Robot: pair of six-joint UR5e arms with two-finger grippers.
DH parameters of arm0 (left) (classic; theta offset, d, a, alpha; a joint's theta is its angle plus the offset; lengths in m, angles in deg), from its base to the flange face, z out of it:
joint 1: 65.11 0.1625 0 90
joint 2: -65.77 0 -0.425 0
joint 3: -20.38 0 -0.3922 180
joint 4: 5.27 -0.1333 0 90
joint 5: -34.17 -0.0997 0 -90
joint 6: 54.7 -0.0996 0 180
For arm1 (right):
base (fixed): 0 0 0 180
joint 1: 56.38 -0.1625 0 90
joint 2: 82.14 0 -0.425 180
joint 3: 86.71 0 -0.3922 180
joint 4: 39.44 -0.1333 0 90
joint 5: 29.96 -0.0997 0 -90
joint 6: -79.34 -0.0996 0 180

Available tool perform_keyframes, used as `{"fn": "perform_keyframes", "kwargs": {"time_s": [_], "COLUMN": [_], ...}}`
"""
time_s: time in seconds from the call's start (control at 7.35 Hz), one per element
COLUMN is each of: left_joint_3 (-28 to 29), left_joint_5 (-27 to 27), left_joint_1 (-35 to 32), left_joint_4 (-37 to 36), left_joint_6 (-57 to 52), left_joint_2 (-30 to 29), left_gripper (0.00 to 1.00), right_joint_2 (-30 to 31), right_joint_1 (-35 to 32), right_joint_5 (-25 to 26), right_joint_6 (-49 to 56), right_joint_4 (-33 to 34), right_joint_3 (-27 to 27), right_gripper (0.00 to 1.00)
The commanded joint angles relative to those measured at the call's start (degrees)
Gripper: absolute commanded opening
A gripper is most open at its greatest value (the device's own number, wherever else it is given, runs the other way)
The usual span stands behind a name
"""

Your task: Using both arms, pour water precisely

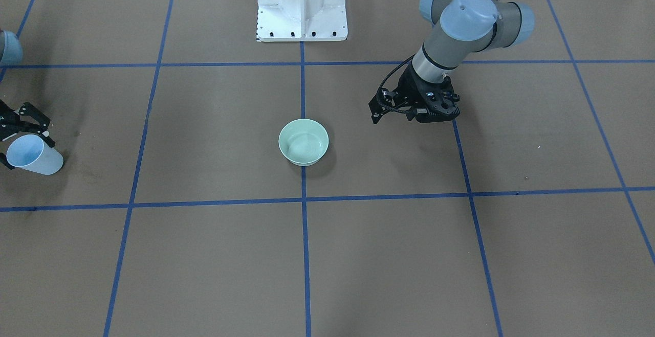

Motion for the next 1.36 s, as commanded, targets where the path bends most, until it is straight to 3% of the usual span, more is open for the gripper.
{"fn": "perform_keyframes", "kwargs": {"time_s": [0.0,0.41,0.82,1.22], "left_joint_3": [0.0,0.0,0.0,-0.1], "left_joint_5": [0.0,0.0,0.0,0.0], "left_joint_1": [0.0,0.0,0.0,0.0], "left_joint_4": [0.0,0.0,0.0,-0.1], "left_joint_6": [0.0,0.0,0.1,0.1], "left_joint_2": [0.0,0.0,0.1,0.1], "left_gripper": [1.00,1.00,1.00,1.00], "right_joint_2": [-0.1,-0.1,-0.2,-1.8], "right_joint_1": [0.4,1.1,1.2,1.1], "right_joint_5": [0.5,0.6,0.5,1.0], "right_joint_6": [-0.1,-0.6,-0.6,-0.6], "right_joint_4": [-1.0,-1.3,-1.5,-0.3], "right_joint_3": [-0.1,-0.1,0.1,3.1], "right_gripper": [0.97,0.92,0.65,0.58]}}
